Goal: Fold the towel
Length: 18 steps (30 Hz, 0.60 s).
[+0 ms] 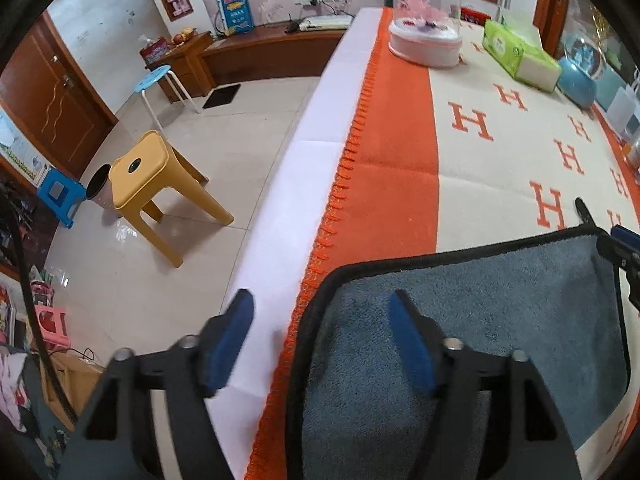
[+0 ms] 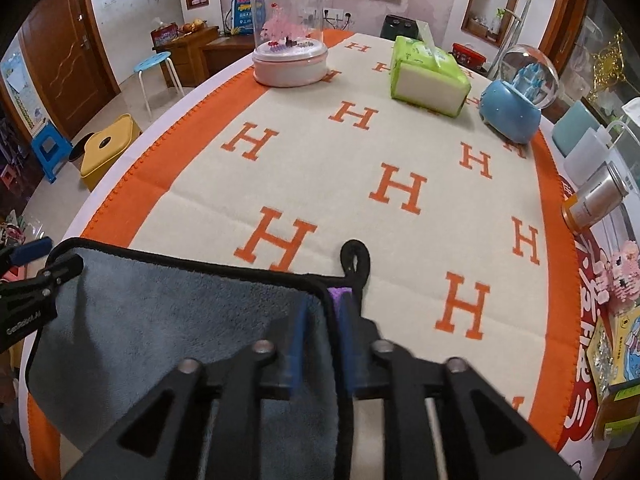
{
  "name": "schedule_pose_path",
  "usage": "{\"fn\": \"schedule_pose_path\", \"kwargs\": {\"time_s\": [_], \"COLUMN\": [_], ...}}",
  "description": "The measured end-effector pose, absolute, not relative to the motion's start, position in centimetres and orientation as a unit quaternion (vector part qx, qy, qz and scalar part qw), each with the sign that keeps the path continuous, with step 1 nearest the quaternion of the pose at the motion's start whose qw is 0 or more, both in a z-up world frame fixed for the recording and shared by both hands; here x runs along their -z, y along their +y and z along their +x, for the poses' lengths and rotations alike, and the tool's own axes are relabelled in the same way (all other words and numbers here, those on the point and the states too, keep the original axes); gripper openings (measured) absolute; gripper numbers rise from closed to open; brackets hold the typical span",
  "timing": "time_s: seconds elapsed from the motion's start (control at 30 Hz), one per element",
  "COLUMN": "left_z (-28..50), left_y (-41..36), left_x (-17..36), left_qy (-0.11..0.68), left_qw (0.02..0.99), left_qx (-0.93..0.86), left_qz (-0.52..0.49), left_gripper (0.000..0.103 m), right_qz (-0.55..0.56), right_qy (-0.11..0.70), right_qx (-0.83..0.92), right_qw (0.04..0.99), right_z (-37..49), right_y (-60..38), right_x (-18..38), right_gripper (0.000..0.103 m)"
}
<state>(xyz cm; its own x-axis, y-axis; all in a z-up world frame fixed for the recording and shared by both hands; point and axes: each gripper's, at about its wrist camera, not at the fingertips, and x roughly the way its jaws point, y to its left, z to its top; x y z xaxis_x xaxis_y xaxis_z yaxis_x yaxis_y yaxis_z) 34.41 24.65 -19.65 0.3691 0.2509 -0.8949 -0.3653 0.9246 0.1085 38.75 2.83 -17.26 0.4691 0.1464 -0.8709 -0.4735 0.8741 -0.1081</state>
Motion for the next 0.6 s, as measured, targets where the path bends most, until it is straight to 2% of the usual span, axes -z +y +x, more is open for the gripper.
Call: {"fn": "schedule_pose_path", "kwargs": {"time_s": [0.07,0.1,0.2,0.27,0.4,0.47,0.6], "left_z": [34.1,34.0,33.3,32.8,31.5,30.8,29.5], "left_y": [24.9,24.9,24.9,24.8,24.3,24.0,23.2], "left_x": [19.4,19.4,18.9,18.4,17.0,16.3,14.7], "left_qy": [0.531,0.532,0.532,0.527,0.518,0.515,0.508], "left_qw": [0.824,0.822,0.822,0.825,0.831,0.833,0.84], "left_qx": [-0.19,-0.192,-0.194,-0.194,-0.194,-0.19,-0.179], "left_qz": [-0.056,-0.058,-0.065,-0.065,-0.061,-0.066,-0.073], "left_gripper": [0.073,0.073,0.076,0.083,0.086,0.092,0.095], "right_qz": [-0.161,-0.156,-0.147,-0.142,-0.135,-0.132,-0.127], "right_qy": [0.477,0.475,0.472,0.471,0.469,0.465,0.46], "right_qx": [-0.182,-0.181,-0.178,-0.176,-0.173,-0.172,-0.168], "right_qw": [0.845,0.847,0.851,0.852,0.855,0.859,0.863], "right_z": [38.7,38.7,38.4,38.1,37.2,36.5,35.1], "right_y": [2.4,2.2,1.6,1.2,0.6,0.3,-0.4], "right_x": [16.8,16.6,15.8,15.4,14.4,13.8,12.6], "right_gripper": [0.041,0.042,0.042,0.043,0.043,0.043,0.043]}}
